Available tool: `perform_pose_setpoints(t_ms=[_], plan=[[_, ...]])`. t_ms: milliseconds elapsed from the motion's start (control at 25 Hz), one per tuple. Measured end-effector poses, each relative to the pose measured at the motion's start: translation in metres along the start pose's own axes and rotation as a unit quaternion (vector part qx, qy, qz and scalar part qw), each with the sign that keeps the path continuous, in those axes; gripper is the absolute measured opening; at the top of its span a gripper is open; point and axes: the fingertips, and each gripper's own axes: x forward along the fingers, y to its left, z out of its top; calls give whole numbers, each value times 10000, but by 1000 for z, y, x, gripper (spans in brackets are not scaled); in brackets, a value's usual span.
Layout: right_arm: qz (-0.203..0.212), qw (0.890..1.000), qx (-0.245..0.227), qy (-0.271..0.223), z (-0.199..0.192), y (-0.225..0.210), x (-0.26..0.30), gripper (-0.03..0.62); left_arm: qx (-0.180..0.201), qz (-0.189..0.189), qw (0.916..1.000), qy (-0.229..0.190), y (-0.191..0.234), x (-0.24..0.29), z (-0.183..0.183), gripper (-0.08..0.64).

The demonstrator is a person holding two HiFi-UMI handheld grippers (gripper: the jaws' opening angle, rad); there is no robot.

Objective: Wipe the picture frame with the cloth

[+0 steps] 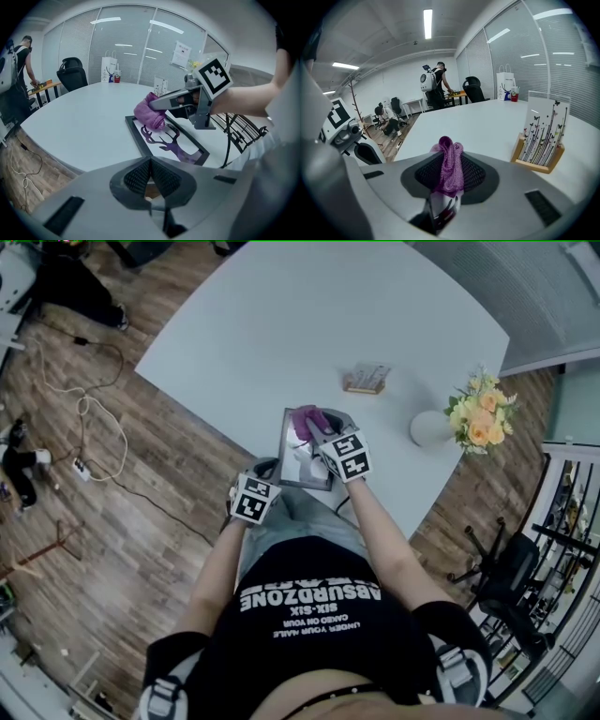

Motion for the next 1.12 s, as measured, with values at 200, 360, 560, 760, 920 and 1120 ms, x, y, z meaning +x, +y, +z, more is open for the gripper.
perform_pose_setpoints(t_ms=[200,360,560,760,920,1120], plan=[[-113,9999,82,40,-7,-10,-9,104,-65,-40,10000,-45,0,1,0,17],[-196,9995,238,58,-12,-18,-16,104,-67,-13,10000,-28,-1,1,0,16],[-147,9992,328,147,-13,-17,-16,104,-185,-15,9998,-33,1,0,0,16],[15,9993,306,227,-16,-11,-16,104,-210,-38,9998,-4,1,1,0,17],[122,9991,299,275,-18,-7,-18,104,-196,-2,9998,-37,1,1,1,17],[243,9989,202,341,-21,2,-20,103,-174,22,9998,-45,0,1,0,16]])
